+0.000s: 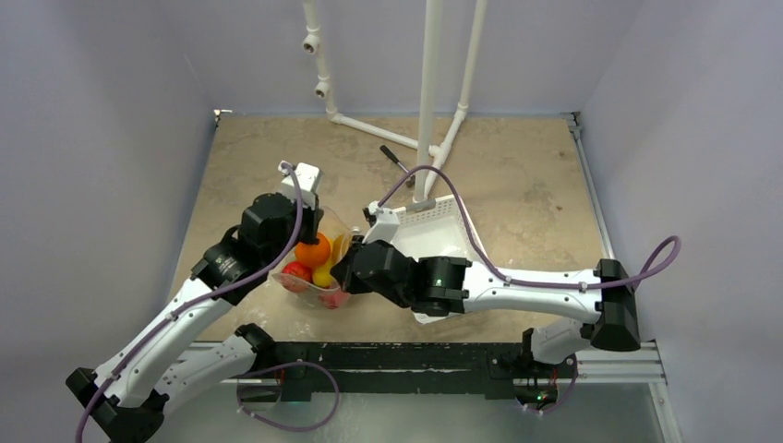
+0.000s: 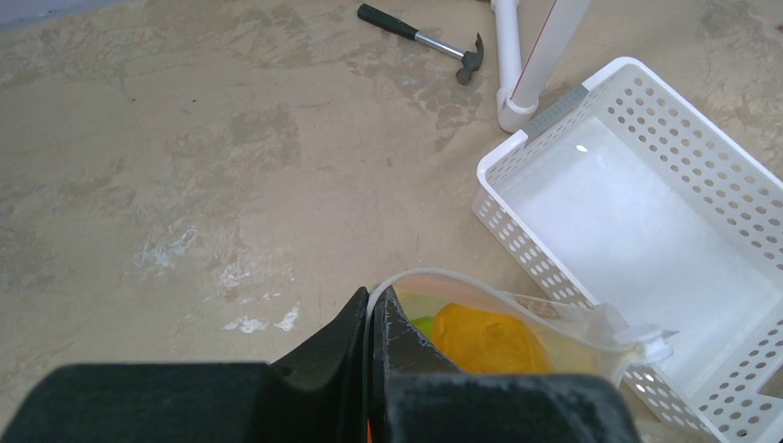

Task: Place the food in the zip-top bag and seal the zipper
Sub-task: Adjust the zipper food storage bag at the center of the board.

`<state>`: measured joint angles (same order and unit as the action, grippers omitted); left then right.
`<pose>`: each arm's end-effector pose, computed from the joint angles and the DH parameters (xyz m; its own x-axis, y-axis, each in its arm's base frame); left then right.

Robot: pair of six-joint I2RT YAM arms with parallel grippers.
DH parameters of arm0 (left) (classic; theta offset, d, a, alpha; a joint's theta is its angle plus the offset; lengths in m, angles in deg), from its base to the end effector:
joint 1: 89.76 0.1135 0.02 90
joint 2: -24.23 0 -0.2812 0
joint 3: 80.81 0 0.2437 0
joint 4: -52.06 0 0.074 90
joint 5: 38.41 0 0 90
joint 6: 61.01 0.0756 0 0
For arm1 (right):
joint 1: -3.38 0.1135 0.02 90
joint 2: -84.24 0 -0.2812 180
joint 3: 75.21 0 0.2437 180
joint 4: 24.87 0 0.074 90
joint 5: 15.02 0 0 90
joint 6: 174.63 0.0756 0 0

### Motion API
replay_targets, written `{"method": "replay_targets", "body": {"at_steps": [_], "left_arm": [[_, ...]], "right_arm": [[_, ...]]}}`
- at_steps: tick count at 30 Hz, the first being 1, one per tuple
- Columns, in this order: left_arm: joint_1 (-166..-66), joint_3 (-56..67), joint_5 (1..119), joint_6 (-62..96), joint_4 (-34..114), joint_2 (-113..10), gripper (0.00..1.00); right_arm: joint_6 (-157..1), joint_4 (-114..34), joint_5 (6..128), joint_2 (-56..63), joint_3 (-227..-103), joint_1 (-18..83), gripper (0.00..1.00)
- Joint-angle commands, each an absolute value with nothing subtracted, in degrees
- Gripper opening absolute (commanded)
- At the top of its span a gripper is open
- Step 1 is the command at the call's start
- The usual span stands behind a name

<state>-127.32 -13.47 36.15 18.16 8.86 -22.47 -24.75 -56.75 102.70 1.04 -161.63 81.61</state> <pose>0.1635 -0.1004 0.3477 -0.3725 0.0580 -0.9262 0.3286 0.9416 -0.0732 0.1066 0.3391 0.3388 -0.7267 0.2662 -0.6333 -0.3085 0.6973 0.6471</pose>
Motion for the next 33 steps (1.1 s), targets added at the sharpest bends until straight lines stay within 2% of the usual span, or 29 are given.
{"method": "replay_targets", "body": {"at_steps": [1, 11, 18, 22, 27, 33], "left_arm": [[-127.41, -10.49, 39.24, 21.71, 13.23, -24.12, 0.0], [-127.38, -16.53, 42.48, 22.43, 14.15, -21.45, 0.0], [-127.43, -20.69, 43.15, 25.07, 15.53, -17.87, 0.0], [-127.45, -22.11, 43.32, 25.77, 16.47, -17.4, 0.0], [-127.45, -22.69, 43.42, 26.32, 17.04, -16.85, 0.0], [-127.44, -23.17, 43.24, 26.65, 17.28, -16.18, 0.0]], "right_arm": [[-15.08, -55.67, 108.64, -0.13, -161.83, 84.51, 0.0], [-5.71, -56.95, 113.38, -5.56, -162.33, 87.05, 0.0], [-5.24, -58.54, 115.54, -4.59, -162.73, 87.05, 0.32], [-5.5, -60.79, 116.8, -3.17, -162.83, 87.1, 0.46], [-8.46, -63.6, 117.34, 0.48, -162.08, 87.05, 0.49], [-19.17, -62.22, 116.29, 6.69, -159.52, 87.05, 0.52]]}}
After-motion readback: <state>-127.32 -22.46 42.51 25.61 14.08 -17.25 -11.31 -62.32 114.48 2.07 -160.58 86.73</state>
